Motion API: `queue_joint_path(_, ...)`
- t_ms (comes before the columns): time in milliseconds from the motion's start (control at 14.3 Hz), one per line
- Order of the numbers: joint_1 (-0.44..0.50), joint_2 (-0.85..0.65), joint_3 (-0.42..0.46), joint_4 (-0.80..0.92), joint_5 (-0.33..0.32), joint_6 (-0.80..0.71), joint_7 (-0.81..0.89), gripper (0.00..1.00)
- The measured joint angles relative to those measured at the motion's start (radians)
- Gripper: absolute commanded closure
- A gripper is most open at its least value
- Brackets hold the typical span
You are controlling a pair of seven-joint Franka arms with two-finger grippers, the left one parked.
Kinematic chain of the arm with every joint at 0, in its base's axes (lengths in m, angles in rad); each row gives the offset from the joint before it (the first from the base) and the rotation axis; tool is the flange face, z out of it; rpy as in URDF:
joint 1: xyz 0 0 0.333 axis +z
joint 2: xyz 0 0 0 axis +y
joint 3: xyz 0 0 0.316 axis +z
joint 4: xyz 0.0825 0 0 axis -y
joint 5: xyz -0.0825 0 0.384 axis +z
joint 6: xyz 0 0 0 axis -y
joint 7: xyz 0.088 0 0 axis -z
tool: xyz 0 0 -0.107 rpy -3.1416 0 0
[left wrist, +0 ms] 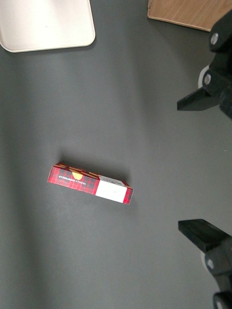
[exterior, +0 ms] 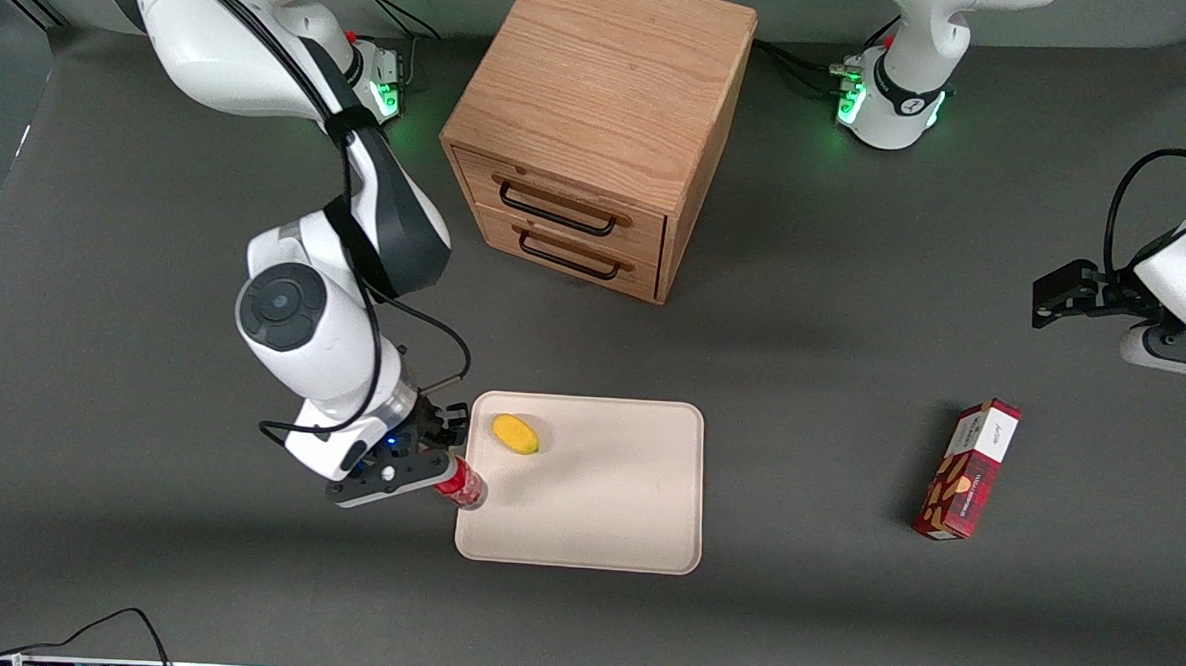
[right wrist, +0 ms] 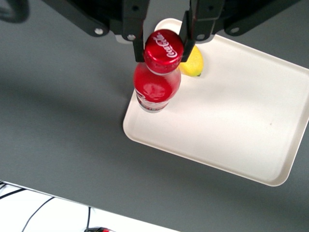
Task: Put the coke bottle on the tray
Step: 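Carry the bottle over to the white tray beside the lemon, then lower the bottle upright onto the tray and open the right gripper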
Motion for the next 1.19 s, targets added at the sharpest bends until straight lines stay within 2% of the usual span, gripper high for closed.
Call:
queue_joint_path(977, 0.014, 0.114, -0.011, 0.003, -0.01, 0.189, 0.004, 1.0)
queue_joint_path(1047, 0.013, 0.119, -0.013, 0.004, -0.01, 0.195, 0.004, 0.96)
queue_joint_path(1116, 0.012, 0.123, -0.016, 0.004, -0.01, 0.203, 0.004, 0.81)
queue_joint_path(1186, 0.011, 0.126, -0.016, 0.004, -0.01, 0.208, 0.004, 0.62)
